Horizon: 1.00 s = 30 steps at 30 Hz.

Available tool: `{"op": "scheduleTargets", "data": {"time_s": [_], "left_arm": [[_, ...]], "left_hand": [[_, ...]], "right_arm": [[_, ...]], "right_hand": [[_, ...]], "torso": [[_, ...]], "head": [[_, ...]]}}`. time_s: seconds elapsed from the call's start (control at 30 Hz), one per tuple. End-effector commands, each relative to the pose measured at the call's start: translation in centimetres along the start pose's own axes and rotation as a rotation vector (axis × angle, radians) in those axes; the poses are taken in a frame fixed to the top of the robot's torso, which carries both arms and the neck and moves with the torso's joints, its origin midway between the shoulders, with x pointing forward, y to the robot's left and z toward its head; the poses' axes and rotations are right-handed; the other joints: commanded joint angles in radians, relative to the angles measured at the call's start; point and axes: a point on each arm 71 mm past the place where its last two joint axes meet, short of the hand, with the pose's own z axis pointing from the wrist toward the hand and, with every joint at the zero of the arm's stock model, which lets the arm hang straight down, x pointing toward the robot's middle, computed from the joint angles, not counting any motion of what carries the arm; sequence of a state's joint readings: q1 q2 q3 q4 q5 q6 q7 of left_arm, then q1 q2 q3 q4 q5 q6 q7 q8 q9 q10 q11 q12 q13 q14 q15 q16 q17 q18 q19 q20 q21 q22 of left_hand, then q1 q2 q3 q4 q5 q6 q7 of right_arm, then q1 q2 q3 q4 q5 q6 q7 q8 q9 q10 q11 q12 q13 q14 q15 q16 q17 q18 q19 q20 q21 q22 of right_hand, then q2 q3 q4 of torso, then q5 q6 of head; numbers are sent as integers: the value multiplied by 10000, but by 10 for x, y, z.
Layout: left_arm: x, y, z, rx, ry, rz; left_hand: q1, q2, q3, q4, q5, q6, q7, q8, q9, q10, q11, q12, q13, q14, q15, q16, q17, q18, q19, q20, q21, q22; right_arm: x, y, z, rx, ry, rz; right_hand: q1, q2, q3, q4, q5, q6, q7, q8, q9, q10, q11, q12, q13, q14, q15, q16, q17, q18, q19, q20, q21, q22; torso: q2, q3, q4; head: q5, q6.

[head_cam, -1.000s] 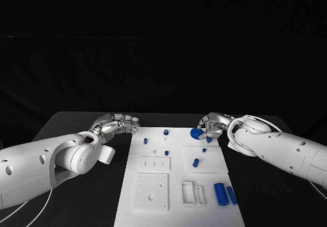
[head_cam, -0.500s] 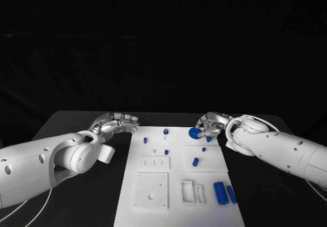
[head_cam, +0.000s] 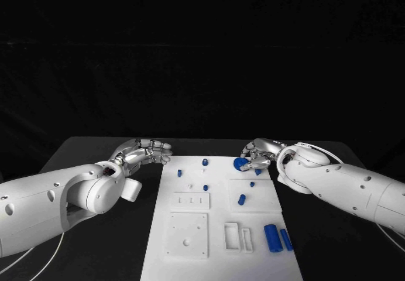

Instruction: Assemble the parts on the task board

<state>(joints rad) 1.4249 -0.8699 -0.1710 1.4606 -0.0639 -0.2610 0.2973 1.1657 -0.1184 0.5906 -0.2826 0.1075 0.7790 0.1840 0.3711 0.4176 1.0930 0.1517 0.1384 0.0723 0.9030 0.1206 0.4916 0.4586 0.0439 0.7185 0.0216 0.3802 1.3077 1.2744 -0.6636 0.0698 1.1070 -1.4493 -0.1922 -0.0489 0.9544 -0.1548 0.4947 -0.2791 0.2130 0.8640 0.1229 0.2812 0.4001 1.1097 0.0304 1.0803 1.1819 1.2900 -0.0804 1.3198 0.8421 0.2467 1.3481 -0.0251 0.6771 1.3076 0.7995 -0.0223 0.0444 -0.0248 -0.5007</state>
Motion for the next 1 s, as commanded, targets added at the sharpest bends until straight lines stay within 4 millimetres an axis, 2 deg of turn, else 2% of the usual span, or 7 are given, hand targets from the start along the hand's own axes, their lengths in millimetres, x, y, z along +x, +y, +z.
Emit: {"op": "scheduleTargets", "data": {"time_s": [0.03, 0.3, 0.37, 0.43, 0.53, 0.73, 1.0], "left_arm": [[1, -2, 0, 144, 170, -18], [1, -2, 0, 111, 197, -18], [1, -2, 0, 107, 178, -12], [0, -2, 0, 102, 170, -8], [0, -2, 0, 89, 159, -6], [0, -2, 0, 84, 154, -2], [0, -2, 0, 92, 133, 3]], "left_hand": [[-60, 22, 69, -10, -29, 54, 8, -47, 17, 49, 6, -53, -12, 23, 39, -27, -11, 65, -35, 23, 58, 192], [-57, 23, 71, -11, -28, 56, 8, -47, 19, 49, 7, -54, -12, 23, 40, -27, -11, 64, -36, 24, 59, 192], [-50, 23, 74, -14, -27, 57, 7, -47, 19, 50, 6, -55, -12, 22, 39, -27, -11, 65, -37, 23, 59, 192], [-47, 24, 76, -16, -27, 58, 7, -47, 20, 51, 6, -56, -12, 22, 39, -27, -11, 65, -37, 23, 59, 192], [-43, 24, 78, -17, -27, 59, 6, -47, 21, 51, 6, -56, -12, 22, 39, -27, -11, 66, -38, 23, 60, 192], [-37, 23, 81, -20, -26, 60, 6, -48, 22, 52, 5, -57, -11, 22, 39, -26, -11, 66, -38, 22, 60, 192], [-27, 26, 86, -21, -25, 61, 5, -48, 23, 55, 5, -59, -11, 23, 38, -26, -10, 66, -39, 23, 61, 192]], "right_arm": [[6, 1, 0, 180, 85, -703], [7, 2, -1, 106, -74, -952], [8, 3, -1, 61, -86, -1030], [8, 2, -1, 56, -48, -1047], [9, 3, -1, 31, -9, -1146], [11, 5, -1, -85, -142, -1385], [8, 10, -2, -265, -830, -1359]], "right_hand": [[-108, 58, -78, -5, -89, 272, 118, 112, 42, 8, -97, 60, -20, -10, -93, 10, 35, 151, -25, -72, 79, 224], [181, 271, 385, 137, -1159, 922, -110, 429, 193, 166, -314, 148, -55, -26, -299, 75, 260, 151, -24, -156, 364, 236], [591, 249, 1035, 200, -1601, 1130, -172, 510, 247, 174, -366, 103, -105, -32, -346, 7, 295, 143, -112, -121, 412, 224], [838, 184, 1561, 280, -1577, 1159, -173, 497, 257, 188, -374, 81, -138, -12, -352, -39, 318, 151, -144, -78, 459, 224], [999, 101, 1919, 242, -1545, 1168, -161, 477, 265, 201, -360, 80, -155, 9, -340, -70, 350, 151, -167, -43, 521, 227], [1091, 22, 2067, 85, -1562, 1217, -164, 489, 290, 209, -361, 91, -161, 28, -338, -83, 391, 151, -183, -30, 590, 229], [929, 26, 2064, 128, -1568, 1343, -196, 542, 338, 248, -390, 123, -160, 54, -363, -81, 448, 151, -157, -17, 677, 223]], "torso": [[-4, -5, 0], [-1, -5, 4], [-4, -4, 4], [-4, -5, 6], [-5, -2, 8], [-7, -1, -14], [-9, 0, -6]], "head": [[-4, -8], [-9, -5], [-13, -5], [-16, -10], [-17, -18], [-5, -19], [-29, -12]]}}
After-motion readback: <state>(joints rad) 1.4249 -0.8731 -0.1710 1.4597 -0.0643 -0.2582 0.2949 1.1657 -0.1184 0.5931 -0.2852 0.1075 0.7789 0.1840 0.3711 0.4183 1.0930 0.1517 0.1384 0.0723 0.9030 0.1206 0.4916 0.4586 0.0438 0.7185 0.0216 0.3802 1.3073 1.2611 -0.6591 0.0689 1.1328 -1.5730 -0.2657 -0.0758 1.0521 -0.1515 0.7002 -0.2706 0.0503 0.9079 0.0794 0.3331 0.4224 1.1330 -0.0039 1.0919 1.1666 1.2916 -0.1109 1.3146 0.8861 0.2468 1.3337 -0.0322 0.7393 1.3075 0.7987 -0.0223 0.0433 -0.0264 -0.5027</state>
